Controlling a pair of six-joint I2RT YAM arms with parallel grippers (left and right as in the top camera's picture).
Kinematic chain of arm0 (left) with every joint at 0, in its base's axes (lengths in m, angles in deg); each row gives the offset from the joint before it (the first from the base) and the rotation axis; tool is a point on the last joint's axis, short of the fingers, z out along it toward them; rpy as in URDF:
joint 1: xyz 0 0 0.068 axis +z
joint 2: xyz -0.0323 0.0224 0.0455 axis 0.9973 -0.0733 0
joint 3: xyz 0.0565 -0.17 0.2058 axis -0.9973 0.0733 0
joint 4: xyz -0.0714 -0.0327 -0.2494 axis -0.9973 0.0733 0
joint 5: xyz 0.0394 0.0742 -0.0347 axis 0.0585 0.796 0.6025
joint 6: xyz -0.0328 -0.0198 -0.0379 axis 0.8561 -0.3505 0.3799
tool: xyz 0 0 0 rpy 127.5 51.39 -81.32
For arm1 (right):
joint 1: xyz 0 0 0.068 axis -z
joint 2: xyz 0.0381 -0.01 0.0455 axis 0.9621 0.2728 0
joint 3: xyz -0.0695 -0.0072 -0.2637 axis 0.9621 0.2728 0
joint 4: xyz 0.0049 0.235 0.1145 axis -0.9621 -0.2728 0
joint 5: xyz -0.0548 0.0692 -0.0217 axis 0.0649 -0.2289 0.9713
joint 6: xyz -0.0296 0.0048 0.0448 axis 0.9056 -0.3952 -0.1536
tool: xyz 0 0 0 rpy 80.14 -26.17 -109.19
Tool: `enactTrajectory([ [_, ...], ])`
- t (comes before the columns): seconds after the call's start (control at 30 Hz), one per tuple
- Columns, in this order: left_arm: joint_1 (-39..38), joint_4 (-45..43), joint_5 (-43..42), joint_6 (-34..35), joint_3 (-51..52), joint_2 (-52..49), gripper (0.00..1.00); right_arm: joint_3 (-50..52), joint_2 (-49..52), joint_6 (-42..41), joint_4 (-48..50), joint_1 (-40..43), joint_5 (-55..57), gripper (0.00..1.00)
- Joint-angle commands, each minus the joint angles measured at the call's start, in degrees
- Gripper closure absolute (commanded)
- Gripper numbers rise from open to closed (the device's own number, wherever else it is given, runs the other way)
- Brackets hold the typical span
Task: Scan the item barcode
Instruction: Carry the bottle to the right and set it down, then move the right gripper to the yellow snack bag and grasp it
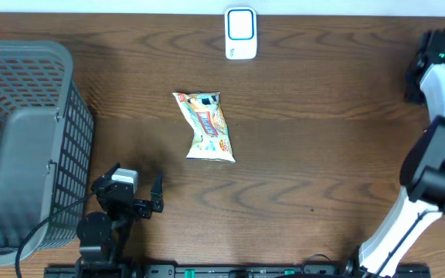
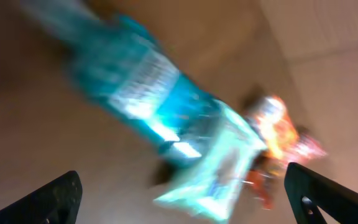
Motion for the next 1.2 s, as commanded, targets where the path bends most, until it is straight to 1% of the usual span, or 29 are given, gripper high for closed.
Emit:
enactTrajectory([
  [0.0,0.33,1.07,-0.28,-0.79,0.94,0.26,0.02,-0.13,-7.48,-1.46,-0.98,-3.48,-28.26,0.01],
  [0.03,0.33,1.07,-0.28,-0.79,0.94,0.26,0.02,-0.13,-8.81,-1.46,-1.16,-4.63,-37.73,0.01],
  [0.07,0.33,1.07,-0.28,-0.79,0.92,0.26,0.02,-0.13,-9.46,-1.57,-1.27,-5.7,-44.78,0.01],
  [0.1,0.33,1.07,-0.28,-0.79,0.92,0.26,0.02,-0.13,-10.01,-2.93,-1.46,-7.28,-53.46,0.01],
  [0.13,0.33,1.07,-0.28,-0.79,0.94,0.26,0.02,-0.13,-10.16,-4.17,-1.44,-8.9,-59.08,0.01],
  [0.17,0.33,1.07,-0.28,-0.79,0.94,0.26,0.02,-0.13,-10.16,-5.64,-1.49,-11.06,-63.32,0.01],
  [0.23,0.33,1.07,-0.28,-0.79,0.94,0.26,0.02,-0.11,-10.08,-7.13,-2.23,-16.17,-64.39,0.01],
  [0.4,0.33,1.07,-0.28,-0.79,0.94,0.26,0.02,-0.11,-9.2,-6.54,-2.86,-32.85,-60.89,0.01],
  [0.47,0.33,1.07,-0.28,-0.79,0.94,0.26,0.02,-0.11,-8.59,-6.6,-2.47,-38.8,-55.6,0.01],
  [0.5,0.33,1.07,-0.28,-0.79,0.92,0.26,0.02,-0.11,-8.07,-6.93,-2.08,-42.05,-50.75,0.01],
  [0.6,0.33,1.07,-0.28,-0.79,0.94,0.26,0.02,-0.11,-6.16,-11.82,-0.79,-51.58,-30.1,0.01],
  [0.67,0.33,1.07,-0.28,-0.79,0.94,0.26,0.02,-0.11,-3.96,-12.35,1.57,-56.81,-20.74,0.01],
  [0.87,0.33,1.07,-0.28,-0.79,0.92,0.26,0.02,-0.11,3.58,-11.93,8.87,-64.63,-8.57,0.01],
  [0.97,0.33,1.07,-0.28,-0.79,0.94,0.26,0.02,-0.13,6.4,-11.91,11.02,-65.55,-7.65,0.01],
  [1.17,0.33,1.07,-0.28,-0.79,0.92,0.26,0.02,-0.11,9.84,-11.91,10.32,-67.28,-7.58,0.01],
])
